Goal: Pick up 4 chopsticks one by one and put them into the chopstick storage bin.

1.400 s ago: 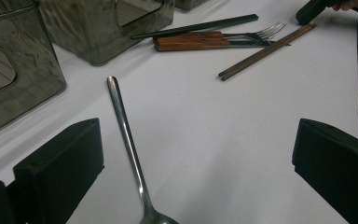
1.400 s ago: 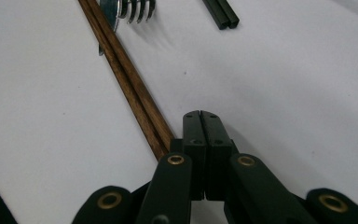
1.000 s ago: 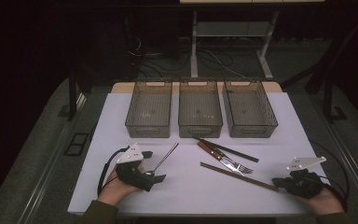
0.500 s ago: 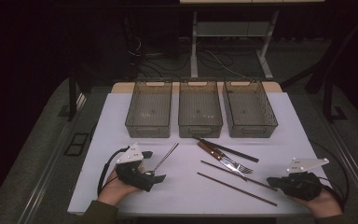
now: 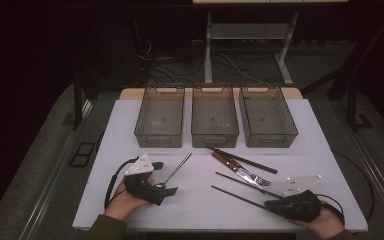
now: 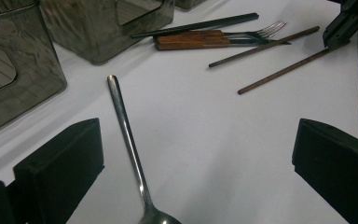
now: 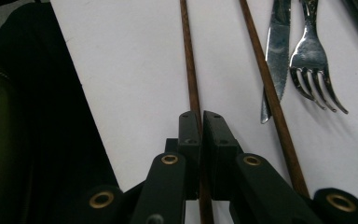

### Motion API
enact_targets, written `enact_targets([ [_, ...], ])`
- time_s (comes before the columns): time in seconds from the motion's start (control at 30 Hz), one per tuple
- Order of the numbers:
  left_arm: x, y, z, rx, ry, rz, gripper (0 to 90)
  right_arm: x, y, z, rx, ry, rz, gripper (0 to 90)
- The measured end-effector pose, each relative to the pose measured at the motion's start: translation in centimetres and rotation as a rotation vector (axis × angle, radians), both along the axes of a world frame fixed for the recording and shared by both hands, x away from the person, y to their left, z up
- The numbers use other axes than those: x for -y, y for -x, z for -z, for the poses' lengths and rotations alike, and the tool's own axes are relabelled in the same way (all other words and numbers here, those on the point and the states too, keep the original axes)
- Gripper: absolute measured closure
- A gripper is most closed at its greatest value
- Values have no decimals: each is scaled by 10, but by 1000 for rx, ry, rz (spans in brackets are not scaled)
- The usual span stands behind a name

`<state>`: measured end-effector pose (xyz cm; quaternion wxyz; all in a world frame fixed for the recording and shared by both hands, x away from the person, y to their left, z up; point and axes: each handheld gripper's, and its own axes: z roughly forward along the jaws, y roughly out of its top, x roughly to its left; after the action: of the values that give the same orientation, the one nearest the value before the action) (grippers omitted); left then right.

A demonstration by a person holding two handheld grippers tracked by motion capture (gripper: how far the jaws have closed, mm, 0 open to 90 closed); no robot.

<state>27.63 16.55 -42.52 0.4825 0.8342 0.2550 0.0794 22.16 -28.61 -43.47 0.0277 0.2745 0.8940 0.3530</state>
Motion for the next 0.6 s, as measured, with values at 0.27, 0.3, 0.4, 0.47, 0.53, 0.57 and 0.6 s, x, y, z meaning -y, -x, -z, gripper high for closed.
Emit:
enact_targets([
  [0.27, 0, 0, 0, 2, 0, -1, 10, -1, -1, 3, -4, 3, -10, 839],
  [0.3, 0, 0, 0, 2, 0, 0, 10, -1, -1, 3, -4, 3, -12, 836],
  [0.4, 0, 0, 0, 2, 0, 0, 10, -1, -1, 4, -4, 6, -13, 828],
  [0.47, 0, 0, 0, 3, 2, -1, 10, -1, -1, 4, 1, 5, -15, 828],
  [0.53, 0, 0, 0, 2, 0, 0, 10, -1, -1, 5, 5, 4, -14, 820],
  [0.57, 0, 0, 0, 1, -2, 0, 10, -2, -1, 5, 11, 5, -15, 819],
  [0.6, 0, 0, 0, 2, 0, 0, 10, -2, -1, 5, 14, 6, -16, 820],
])
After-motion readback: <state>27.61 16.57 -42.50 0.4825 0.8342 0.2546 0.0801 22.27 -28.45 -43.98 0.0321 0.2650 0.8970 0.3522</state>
